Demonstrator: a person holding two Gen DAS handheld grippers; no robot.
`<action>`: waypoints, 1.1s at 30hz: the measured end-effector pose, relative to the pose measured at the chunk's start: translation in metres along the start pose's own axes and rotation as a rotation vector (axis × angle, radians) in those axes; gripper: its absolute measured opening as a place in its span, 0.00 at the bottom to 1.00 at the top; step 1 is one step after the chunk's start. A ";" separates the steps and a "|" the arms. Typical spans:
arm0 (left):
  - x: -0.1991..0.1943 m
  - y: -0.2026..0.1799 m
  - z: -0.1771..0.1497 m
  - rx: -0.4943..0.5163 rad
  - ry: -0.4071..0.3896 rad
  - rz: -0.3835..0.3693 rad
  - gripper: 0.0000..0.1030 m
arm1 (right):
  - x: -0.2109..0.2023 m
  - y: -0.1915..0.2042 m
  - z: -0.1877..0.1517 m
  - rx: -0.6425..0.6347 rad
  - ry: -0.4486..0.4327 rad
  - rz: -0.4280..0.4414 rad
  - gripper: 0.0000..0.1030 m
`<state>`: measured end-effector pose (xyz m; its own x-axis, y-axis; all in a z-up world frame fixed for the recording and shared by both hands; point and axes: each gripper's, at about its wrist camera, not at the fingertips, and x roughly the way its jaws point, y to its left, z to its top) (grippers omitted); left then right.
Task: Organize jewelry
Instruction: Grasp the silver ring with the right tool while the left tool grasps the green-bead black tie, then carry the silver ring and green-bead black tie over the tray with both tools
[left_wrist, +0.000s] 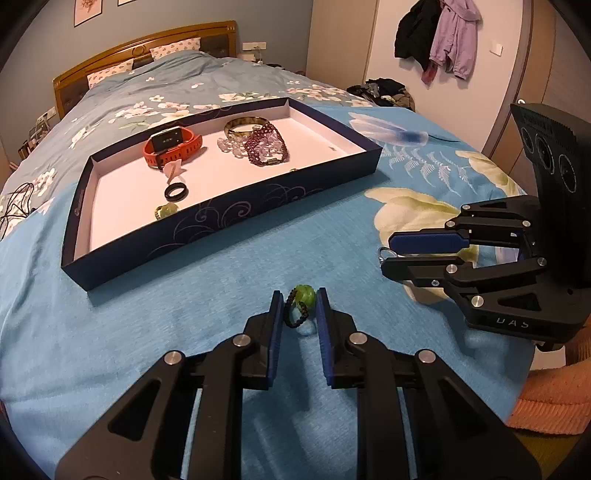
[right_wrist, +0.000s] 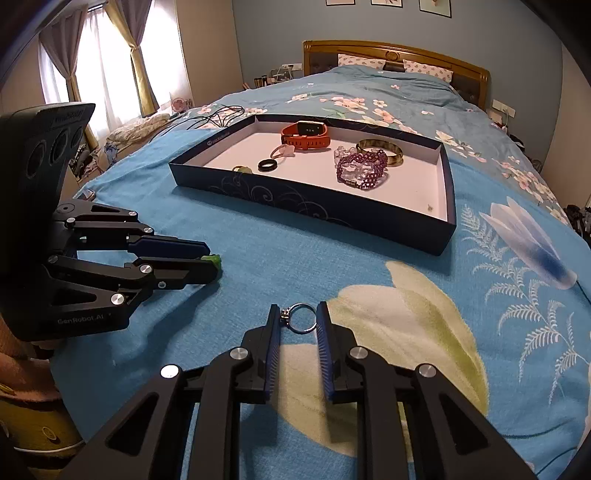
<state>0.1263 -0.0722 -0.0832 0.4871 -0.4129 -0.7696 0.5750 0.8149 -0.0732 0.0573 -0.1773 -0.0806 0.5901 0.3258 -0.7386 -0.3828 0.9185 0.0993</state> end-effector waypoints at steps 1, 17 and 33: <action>-0.001 0.001 0.000 -0.004 -0.004 0.000 0.18 | 0.000 0.000 0.000 0.002 -0.001 0.002 0.14; -0.008 0.008 -0.002 -0.034 -0.035 0.000 0.17 | -0.012 -0.002 0.003 0.013 -0.048 0.039 0.03; -0.038 0.024 0.012 -0.068 -0.135 0.042 0.17 | -0.026 -0.002 0.026 0.008 -0.147 0.050 0.03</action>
<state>0.1301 -0.0419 -0.0481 0.5968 -0.4249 -0.6807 0.5087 0.8564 -0.0886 0.0613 -0.1821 -0.0440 0.6685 0.4002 -0.6268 -0.4092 0.9017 0.1393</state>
